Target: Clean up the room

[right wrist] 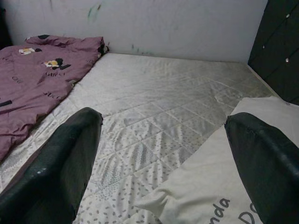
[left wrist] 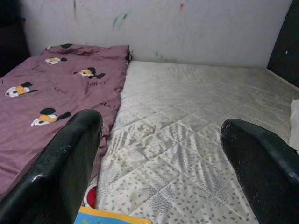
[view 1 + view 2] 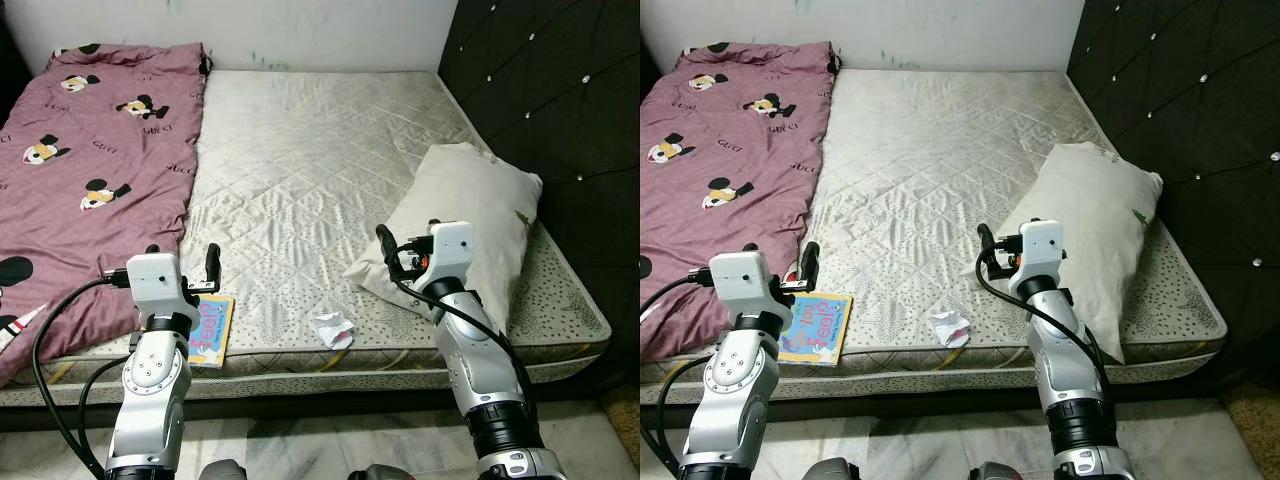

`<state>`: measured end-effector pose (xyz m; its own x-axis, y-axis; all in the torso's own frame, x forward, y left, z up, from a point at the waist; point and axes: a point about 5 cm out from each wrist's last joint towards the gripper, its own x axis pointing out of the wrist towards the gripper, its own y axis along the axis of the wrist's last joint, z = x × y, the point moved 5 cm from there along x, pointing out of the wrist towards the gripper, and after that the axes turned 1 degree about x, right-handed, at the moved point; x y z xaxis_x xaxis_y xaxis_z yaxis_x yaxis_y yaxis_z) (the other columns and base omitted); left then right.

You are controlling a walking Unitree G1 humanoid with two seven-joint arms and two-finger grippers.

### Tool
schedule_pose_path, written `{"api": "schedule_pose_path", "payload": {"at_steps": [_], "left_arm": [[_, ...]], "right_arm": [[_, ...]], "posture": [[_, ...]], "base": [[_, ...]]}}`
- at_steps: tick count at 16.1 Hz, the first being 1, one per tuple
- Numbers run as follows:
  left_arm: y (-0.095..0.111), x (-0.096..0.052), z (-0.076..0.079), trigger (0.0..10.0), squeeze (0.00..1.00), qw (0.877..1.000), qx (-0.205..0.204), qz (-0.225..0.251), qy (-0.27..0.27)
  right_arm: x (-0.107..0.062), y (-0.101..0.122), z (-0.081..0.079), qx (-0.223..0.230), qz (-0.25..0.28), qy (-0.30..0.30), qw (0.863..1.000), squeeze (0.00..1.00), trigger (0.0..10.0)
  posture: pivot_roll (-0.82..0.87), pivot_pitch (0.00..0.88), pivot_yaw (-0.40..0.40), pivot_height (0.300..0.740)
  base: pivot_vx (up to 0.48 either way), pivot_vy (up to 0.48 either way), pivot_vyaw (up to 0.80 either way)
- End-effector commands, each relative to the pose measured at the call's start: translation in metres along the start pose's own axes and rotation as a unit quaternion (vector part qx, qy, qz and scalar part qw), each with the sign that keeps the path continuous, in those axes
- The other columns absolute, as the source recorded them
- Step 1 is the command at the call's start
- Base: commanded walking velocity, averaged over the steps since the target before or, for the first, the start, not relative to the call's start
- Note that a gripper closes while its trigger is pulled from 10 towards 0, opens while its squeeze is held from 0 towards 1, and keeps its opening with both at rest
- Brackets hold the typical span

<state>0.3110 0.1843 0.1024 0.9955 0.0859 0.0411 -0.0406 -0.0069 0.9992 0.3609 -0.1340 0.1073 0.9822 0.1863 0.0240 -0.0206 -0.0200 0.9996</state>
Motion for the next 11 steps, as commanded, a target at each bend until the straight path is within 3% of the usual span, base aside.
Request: {"api": "schedule_pose_path", "payload": {"at_steps": [1, 4, 11], "left_arm": [[-0.0010, 0.0014, -0.0008, 10.0, 0.00, 1.000, 0.007, 0.000, -0.003], [-0.0015, 0.0008, -0.0005, 10.0, 0.00, 1.000, 0.006, 0.000, -0.003], [-0.0032, -0.0006, -0.0002, 10.0, 0.00, 1.000, 0.000, -0.004, 0.002]], "right_arm": [[0.0008, -0.0002, -0.0004, -0.002, 0.000, 0.004, 1.000, 0.00, 10.0], [0.0004, -0.0010, -0.0020, 0.001, 0.000, 0.009, 1.000, 0.00, 10.0], [-0.0014, -0.0012, -0.0028, 0.000, 0.000, 0.014, 1.000, 0.00, 10.0]], "posture": [[0.00, 0.000, -0.019, 0.740], [0.00, 0.000, -0.021, 0.730], [0.00, 0.023, -0.026, 0.645]], "base": [[0.000, 0.000, 0.00], [0.000, 0.000, 0.00], [0.000, 0.000, 0.00]]}}
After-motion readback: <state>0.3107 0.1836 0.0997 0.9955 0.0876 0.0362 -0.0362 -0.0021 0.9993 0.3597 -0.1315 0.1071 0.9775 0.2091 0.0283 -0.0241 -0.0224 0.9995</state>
